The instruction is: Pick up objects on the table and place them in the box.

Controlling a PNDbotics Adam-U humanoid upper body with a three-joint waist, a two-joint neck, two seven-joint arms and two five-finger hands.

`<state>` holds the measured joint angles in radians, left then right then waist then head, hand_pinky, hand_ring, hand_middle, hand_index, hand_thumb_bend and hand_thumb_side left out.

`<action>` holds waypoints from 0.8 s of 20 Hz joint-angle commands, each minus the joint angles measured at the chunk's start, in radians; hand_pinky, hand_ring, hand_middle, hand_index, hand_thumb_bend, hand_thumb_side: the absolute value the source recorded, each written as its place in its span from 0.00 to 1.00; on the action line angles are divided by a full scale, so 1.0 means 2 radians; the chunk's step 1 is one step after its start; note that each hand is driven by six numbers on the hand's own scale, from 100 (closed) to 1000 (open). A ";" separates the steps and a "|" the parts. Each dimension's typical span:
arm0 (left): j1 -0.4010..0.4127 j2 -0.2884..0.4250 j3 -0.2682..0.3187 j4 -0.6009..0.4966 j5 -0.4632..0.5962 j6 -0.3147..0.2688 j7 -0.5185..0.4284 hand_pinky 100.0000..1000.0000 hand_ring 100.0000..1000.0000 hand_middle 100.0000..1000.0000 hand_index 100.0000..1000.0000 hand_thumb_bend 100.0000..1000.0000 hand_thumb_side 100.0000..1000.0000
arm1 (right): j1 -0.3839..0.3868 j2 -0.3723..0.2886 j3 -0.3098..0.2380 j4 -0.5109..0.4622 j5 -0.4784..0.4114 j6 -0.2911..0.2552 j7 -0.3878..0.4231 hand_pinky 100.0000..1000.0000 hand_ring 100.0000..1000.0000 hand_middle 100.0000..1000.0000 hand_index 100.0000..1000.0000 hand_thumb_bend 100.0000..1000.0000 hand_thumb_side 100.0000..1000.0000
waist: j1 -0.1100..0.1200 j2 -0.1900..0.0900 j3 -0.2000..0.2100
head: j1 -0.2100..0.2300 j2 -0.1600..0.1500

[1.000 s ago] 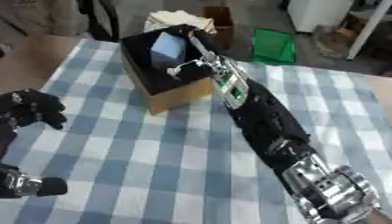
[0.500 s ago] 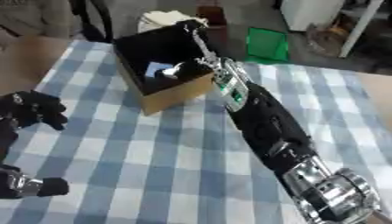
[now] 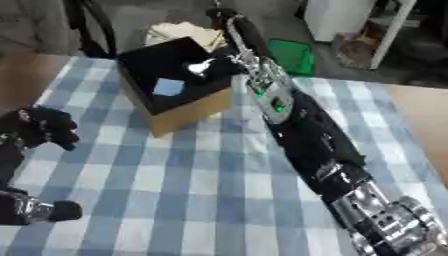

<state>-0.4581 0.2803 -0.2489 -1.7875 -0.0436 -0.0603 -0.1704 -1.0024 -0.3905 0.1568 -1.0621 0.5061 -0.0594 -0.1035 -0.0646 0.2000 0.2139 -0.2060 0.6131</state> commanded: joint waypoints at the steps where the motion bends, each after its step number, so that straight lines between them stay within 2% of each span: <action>1: 0.003 0.014 0.016 -0.001 -0.003 0.002 0.017 0.53 0.58 0.59 0.72 1.00 0.14 | 0.008 -0.026 -0.004 -0.049 -0.027 -0.007 0.014 0.66 0.76 0.76 0.85 0.58 0.15 | 0.005 -0.013 -0.012 | 0.014 0.010; 7: 0.023 0.021 0.037 0.007 -0.009 0.005 0.050 0.52 0.59 0.59 0.72 1.00 0.14 | 0.074 -0.047 0.006 -0.128 -0.076 -0.031 -0.003 0.64 0.74 0.77 0.85 0.51 0.12 | 0.011 -0.018 -0.056 | 0.043 0.024; 8: 0.026 0.021 0.039 0.008 -0.010 0.005 0.053 0.52 0.58 0.59 0.72 1.00 0.14 | 0.088 -0.048 0.007 -0.142 -0.085 -0.035 -0.007 0.64 0.73 0.77 0.85 0.52 0.06 | 0.012 -0.017 -0.061 | 0.047 0.026; 9: 0.030 0.022 0.042 0.010 -0.010 0.005 0.057 0.52 0.58 0.59 0.72 1.00 0.14 | 0.102 -0.049 0.007 -0.157 -0.094 -0.036 -0.011 0.64 0.74 0.77 0.86 0.50 0.10 | 0.012 -0.017 -0.067 | 0.050 0.027; 11: 0.038 0.022 0.046 0.013 -0.013 0.005 0.062 0.52 0.58 0.58 0.72 1.00 0.15 | 0.137 -0.055 0.008 -0.193 -0.121 -0.035 -0.013 0.64 0.74 0.77 0.86 0.48 0.10 | 0.013 -0.016 -0.078 | 0.058 0.030; 14: 0.048 0.023 0.049 0.019 -0.016 0.004 0.066 0.52 0.58 0.58 0.72 1.00 0.16 | 0.202 -0.083 0.004 -0.300 -0.233 0.008 -0.001 0.64 0.74 0.77 0.86 0.46 0.09 | 0.014 -0.014 -0.090 | 0.064 0.033; 16: 0.054 0.024 0.050 0.022 -0.018 0.003 0.068 0.52 0.58 0.58 0.72 0.99 0.16 | 0.234 -0.088 -0.002 -0.341 -0.262 0.033 0.003 0.64 0.74 0.76 0.86 0.43 0.07 | 0.016 -0.013 -0.096 | 0.066 0.036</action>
<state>-0.3429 0.3068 -0.1606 -1.7363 -0.0727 -0.0520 -0.0409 -0.5248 -0.5277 0.1691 -1.6673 0.0367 -0.0225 -0.1022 -0.0349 0.1855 0.0202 -0.0795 0.6769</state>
